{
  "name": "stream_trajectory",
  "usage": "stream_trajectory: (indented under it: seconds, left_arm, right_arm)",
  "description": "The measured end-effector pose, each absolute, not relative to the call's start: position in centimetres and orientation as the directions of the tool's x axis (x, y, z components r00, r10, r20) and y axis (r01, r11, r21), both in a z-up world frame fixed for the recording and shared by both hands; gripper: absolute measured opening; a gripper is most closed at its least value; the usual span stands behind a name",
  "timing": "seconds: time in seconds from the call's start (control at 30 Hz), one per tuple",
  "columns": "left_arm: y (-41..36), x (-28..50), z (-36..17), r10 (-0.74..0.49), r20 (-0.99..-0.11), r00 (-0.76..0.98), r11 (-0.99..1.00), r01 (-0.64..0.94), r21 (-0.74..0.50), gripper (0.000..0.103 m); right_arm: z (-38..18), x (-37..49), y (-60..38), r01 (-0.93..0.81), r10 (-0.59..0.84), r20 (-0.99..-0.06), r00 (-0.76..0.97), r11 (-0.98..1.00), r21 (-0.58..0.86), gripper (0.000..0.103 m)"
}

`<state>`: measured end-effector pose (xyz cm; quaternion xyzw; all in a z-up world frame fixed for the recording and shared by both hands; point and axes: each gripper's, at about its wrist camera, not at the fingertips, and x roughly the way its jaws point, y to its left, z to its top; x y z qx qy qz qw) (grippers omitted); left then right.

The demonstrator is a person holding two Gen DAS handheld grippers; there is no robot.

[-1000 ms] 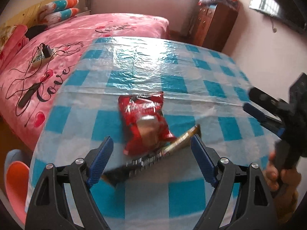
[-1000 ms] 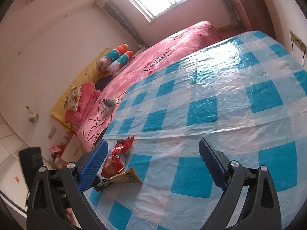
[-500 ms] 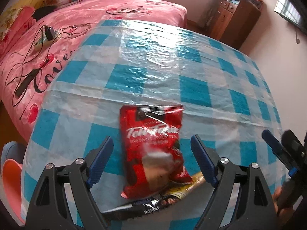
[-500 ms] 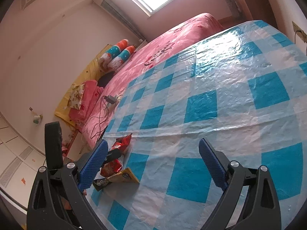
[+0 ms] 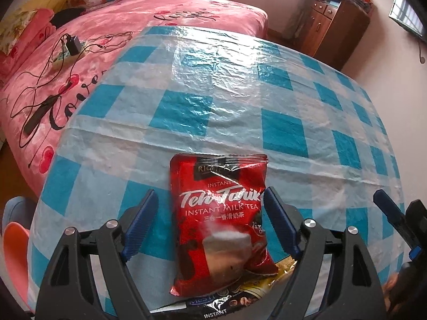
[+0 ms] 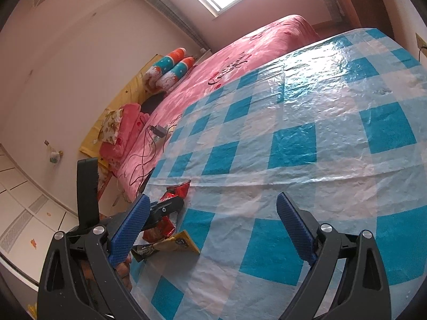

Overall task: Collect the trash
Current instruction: 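Grasp the red Teh Tarik sachet with the left tool, then grasp the Coffee stick with the right tool while the left tool holds the sachet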

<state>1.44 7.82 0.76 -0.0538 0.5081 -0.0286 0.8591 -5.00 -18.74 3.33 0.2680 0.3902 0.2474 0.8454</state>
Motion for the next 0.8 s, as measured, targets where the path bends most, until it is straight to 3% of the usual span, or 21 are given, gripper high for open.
stream_trajectory:
  seconds: [0.1,0.37,0.8]
  left_arm:
    - [7.7,1.3,0.8,-0.098,-0.866,0.49,0.994,0.007,-0.108,0.07]
    - [8.0,0.7,0.9,-0.107,-0.849,0.518,0.993,0.01,-0.119,0.058]
    - [11.6,-0.8,2.0,-0.196,-0.808,0.556,0.972,0.002,-0.234,0.055]
  right_arm:
    - [3.3,-4.9,-18.7,-0.214,0.629,-0.531,0.568,0.736,0.642,0.094]
    - [3.1,-4.7,-17.4,-0.235,0.625,-0.552,0.552,0.752,0.616,0.094]
    - [3.0,-5.4,-11.6,-0.377,0.618,-0.625,0.477,0.786,0.489,0.094]
